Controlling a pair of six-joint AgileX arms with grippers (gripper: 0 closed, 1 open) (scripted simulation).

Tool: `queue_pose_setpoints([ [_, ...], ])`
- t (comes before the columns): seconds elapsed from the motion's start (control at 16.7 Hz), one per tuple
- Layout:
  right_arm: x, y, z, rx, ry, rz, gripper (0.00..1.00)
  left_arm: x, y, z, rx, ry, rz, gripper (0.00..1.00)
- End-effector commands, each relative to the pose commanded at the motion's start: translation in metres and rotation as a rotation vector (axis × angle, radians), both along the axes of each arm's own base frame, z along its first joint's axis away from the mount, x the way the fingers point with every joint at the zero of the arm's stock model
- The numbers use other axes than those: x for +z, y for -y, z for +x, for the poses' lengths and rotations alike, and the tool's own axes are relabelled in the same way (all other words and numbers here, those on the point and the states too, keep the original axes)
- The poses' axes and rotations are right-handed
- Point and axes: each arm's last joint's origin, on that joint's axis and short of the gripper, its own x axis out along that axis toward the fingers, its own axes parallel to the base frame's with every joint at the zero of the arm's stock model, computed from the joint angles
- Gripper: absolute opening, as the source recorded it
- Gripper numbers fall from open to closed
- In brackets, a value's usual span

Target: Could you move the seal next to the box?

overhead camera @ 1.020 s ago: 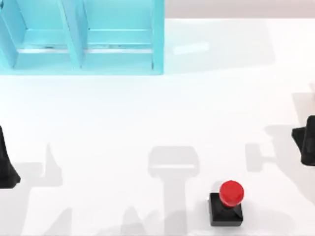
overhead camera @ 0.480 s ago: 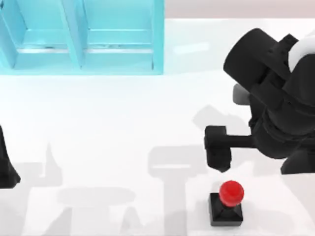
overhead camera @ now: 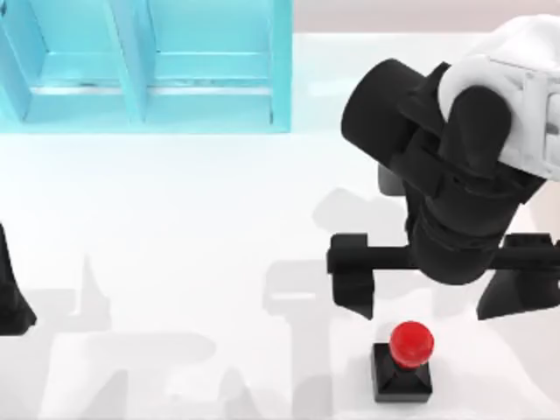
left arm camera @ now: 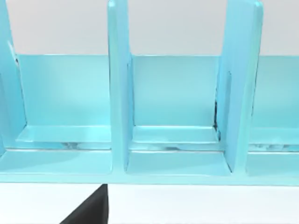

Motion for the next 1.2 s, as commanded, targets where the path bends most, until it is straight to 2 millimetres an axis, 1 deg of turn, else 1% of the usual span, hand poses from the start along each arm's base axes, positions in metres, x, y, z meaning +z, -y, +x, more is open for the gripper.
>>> queue_pose_setpoints([
  [0.12,-0.001,0.001,0.001,-0.003,0.001,0.001,1.0,0.0,0.0,0.0,0.0,0.0,0.0,1.0],
  [0.24,-0.012,0.001,0.001,-0.001,-0.003,-0.003,1.0,0.0,0.0,0.0,0.0,0.0,0.0,1.0],
  [0.36,-0.031,-0.001,0.003,0.0,-0.002,-0.002,1.0,0.0,0.0,0.0,0.0,0.0,0.0,1.0],
  [0.6,-0.079,-0.002,0.003,0.0,0.008,0.008,1.0,0.0,0.0,0.0,0.0,0.0,0.0,1.0],
  [0.72,-0.095,-0.001,0.001,0.0,0.003,0.003,1.0,0.0,0.0,0.0,0.0,0.0,0.0,1.0],
  [0.78,-0.099,0.0,0.0,0.0,0.0,0.0,1.0,0.0,0.0,0.0,0.0,0.0,0.0,1.0],
  [1.02,-0.1,0.0,0.0,0.0,0.0,0.0,1.0,0.0,0.0,0.0,0.0,0.0,0.0,1.0],
  [1.2,-0.1,0.0,0.0,0.0,0.0,0.0,0.77,0.0,0.0,0.0,0.0,0.0,0.0,1.0],
])
